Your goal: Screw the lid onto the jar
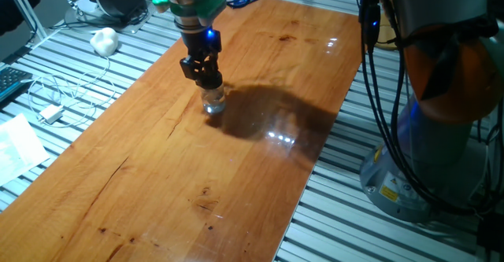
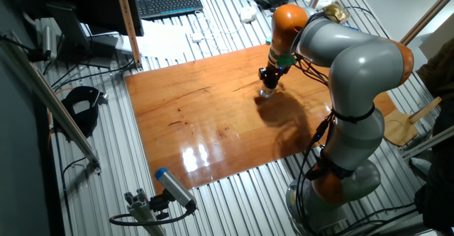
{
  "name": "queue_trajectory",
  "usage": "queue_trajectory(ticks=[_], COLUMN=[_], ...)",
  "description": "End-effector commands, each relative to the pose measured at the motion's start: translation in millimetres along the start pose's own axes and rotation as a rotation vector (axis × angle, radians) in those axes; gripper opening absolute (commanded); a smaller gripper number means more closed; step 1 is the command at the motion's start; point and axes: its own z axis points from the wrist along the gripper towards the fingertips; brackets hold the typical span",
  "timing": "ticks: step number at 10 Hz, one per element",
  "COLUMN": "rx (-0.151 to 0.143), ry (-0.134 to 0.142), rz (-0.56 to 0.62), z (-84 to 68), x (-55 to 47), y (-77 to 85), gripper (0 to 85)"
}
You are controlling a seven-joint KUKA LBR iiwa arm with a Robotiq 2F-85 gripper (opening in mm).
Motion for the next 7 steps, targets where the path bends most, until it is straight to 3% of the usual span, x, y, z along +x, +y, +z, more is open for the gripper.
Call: queue_trajectory(ticks=[1,7], rx=[0.002,0.012], ry=[0.001,0.006], rz=[0.019,0.17], z=[-0.1,1.5], x=[0.0,2.4], y=[0.0,-3.2], gripper=[34.0,34.0])
